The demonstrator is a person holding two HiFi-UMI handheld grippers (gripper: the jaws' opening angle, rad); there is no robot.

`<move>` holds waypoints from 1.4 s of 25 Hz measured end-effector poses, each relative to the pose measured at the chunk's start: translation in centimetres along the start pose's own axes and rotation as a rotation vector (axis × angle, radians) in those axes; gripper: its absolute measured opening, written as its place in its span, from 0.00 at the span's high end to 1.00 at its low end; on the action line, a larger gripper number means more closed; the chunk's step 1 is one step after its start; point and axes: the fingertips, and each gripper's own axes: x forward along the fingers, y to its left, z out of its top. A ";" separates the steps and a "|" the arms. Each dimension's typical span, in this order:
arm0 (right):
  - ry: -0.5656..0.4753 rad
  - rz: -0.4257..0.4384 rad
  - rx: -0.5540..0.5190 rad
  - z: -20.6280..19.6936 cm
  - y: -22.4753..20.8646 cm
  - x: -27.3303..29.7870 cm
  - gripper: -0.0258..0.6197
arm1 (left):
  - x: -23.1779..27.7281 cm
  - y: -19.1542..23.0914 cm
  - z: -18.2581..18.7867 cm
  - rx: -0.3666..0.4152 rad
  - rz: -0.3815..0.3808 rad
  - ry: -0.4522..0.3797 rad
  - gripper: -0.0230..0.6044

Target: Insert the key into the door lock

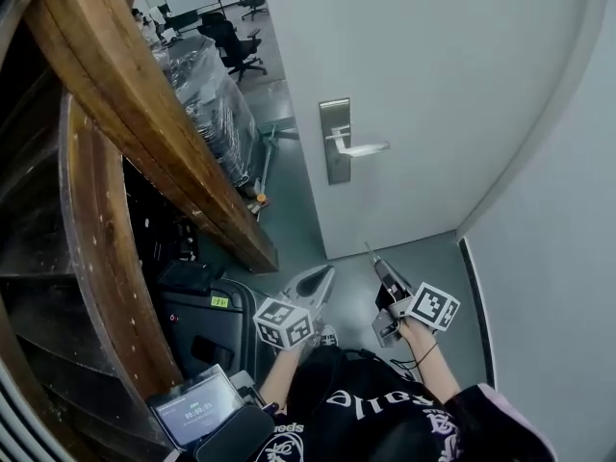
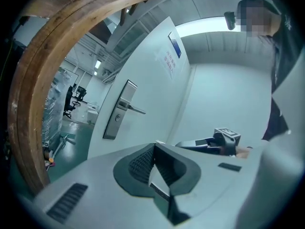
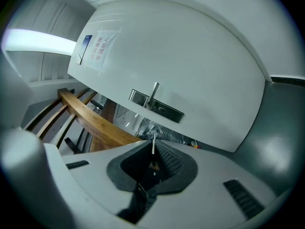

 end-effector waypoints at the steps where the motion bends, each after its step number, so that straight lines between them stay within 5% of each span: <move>1: -0.010 -0.003 0.002 0.4 0.0 1.2 0.91 | 0.5 0.9 0.5 0.004 -0.013 0.006 0.96; 13: -0.099 -0.003 0.115 4.9 -2.1 13.2 0.91 | 4.1 7.9 1.2 -0.022 -0.065 0.071 0.96; 20: -0.126 0.051 0.271 7.8 -3.2 17.7 0.91 | 5.9 8.6 1.9 -0.036 -0.050 0.062 0.96; 35: -0.143 0.084 0.361 10.0 -4.3 22.8 0.91 | 5.8 10.4 2.6 -0.034 0.020 0.056 0.96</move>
